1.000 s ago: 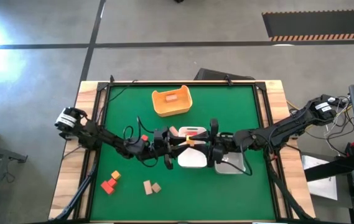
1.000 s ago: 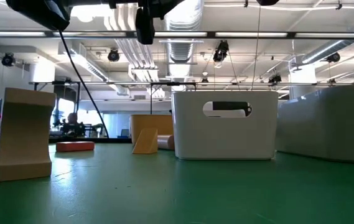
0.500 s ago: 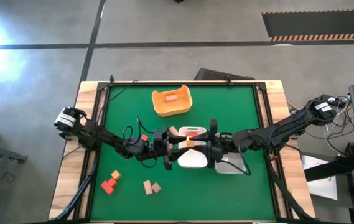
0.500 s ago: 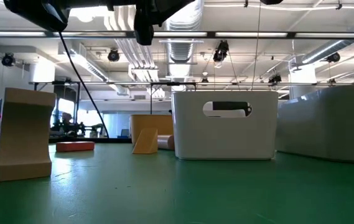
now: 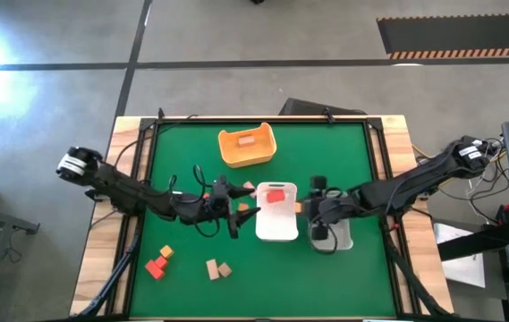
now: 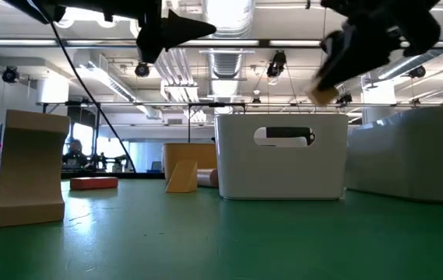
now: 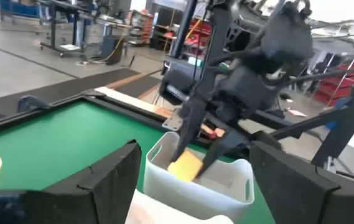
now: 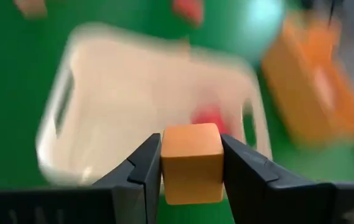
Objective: Sort & place blocks by color
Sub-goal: Put the yellow block into the gray bin, then put the red block into the white bin
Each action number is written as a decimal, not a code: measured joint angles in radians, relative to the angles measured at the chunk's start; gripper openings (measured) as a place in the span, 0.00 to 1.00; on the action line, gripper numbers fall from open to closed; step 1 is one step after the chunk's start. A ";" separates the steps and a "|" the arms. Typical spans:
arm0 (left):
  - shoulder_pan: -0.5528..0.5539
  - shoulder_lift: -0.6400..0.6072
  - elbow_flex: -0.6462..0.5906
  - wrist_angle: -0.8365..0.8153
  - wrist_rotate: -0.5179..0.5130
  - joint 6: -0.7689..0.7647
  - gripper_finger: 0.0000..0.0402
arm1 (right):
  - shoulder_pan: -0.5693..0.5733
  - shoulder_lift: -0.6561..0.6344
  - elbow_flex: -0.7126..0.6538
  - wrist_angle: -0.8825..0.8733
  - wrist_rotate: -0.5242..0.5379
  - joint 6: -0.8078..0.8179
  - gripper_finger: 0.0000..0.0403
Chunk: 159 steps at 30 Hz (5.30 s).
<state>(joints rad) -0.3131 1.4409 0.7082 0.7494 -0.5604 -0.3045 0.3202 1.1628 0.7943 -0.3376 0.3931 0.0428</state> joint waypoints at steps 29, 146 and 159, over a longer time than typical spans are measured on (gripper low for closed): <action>0.004 -0.020 -0.001 -0.101 -0.032 0.008 0.71 | 0.000 0.090 0.098 -0.509 -0.315 0.404 0.59; -0.145 0.102 0.136 0.054 -0.107 0.481 0.30 | -0.007 0.287 -0.048 1.369 -0.213 -0.290 0.30; -0.144 0.102 0.136 0.054 -0.104 0.460 0.36 | -0.013 0.287 -0.048 1.361 -0.219 -0.297 0.29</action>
<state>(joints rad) -0.4576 1.5429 0.8444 0.8036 -0.6642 0.1554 0.3068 1.4494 0.7467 1.0233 0.1738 -0.2546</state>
